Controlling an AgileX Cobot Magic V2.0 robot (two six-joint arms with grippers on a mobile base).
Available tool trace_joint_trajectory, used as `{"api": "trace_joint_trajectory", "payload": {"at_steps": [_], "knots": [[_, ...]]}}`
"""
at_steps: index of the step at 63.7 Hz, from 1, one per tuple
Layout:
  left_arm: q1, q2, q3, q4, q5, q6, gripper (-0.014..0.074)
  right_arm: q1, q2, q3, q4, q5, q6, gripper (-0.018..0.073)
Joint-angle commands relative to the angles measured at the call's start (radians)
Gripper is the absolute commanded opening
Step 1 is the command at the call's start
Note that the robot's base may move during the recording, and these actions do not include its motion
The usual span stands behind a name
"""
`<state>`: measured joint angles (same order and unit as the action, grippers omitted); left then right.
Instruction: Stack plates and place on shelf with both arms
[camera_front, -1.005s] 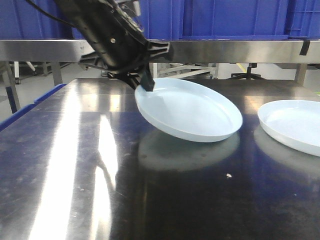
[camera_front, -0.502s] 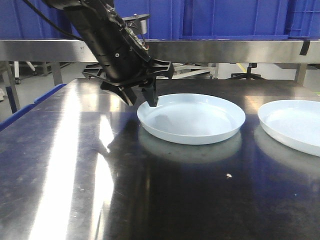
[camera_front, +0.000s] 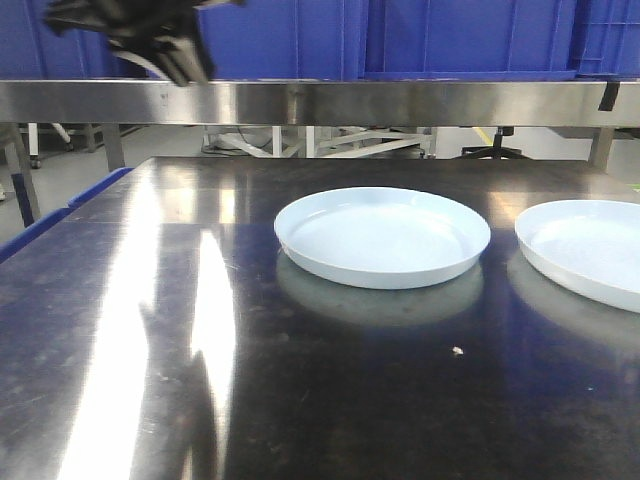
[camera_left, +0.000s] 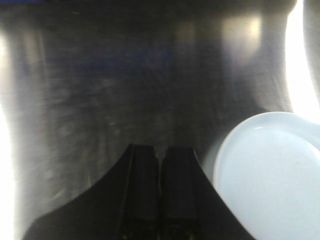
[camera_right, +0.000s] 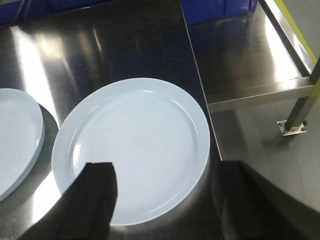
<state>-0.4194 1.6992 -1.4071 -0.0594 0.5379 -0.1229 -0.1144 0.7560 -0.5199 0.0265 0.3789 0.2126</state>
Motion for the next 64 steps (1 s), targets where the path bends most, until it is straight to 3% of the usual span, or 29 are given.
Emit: {"api": "trace_joint_trajectory", "payload": {"at_steps": [1, 18, 31, 42, 53, 57, 64], "knots": [[0.035, -0.145, 0.103, 0.006, -0.091, -0.013, 0.0097, 0.002, 0.001, -0.039, -0.007, -0.066, -0.014, 0.0519], [0.139, -0.515, 0.62, 0.003, -0.369, -0.013, 0.0097, 0.002, 0.001, -0.039, -0.007, -0.047, -0.014, 0.0519], [0.18, -0.841, 0.951, 0.001, -0.484, -0.013, 0.0097, 0.002, 0.001, -0.039, -0.007, -0.047, -0.014, 0.0519], [0.185, -1.053, 1.09, -0.003, -0.482, -0.013, 0.0097, 0.002, 0.001, -0.039, -0.007, -0.047, -0.014, 0.0519], [0.185, -1.159, 1.136, -0.013, -0.47, -0.013, 0.0097, 0.002, 0.001, -0.039, -0.007, -0.038, -0.014, 0.0515], [0.185, -1.164, 1.136, -0.013, -0.455, -0.013, 0.0097, 0.002, 0.001, -0.039, -0.007, -0.032, -0.014, 0.0481], [0.185, -1.164, 1.136, -0.013, -0.457, -0.013, 0.0097, 0.002, 0.001, -0.039, -0.007, -0.023, -0.014, 0.0324]]}}
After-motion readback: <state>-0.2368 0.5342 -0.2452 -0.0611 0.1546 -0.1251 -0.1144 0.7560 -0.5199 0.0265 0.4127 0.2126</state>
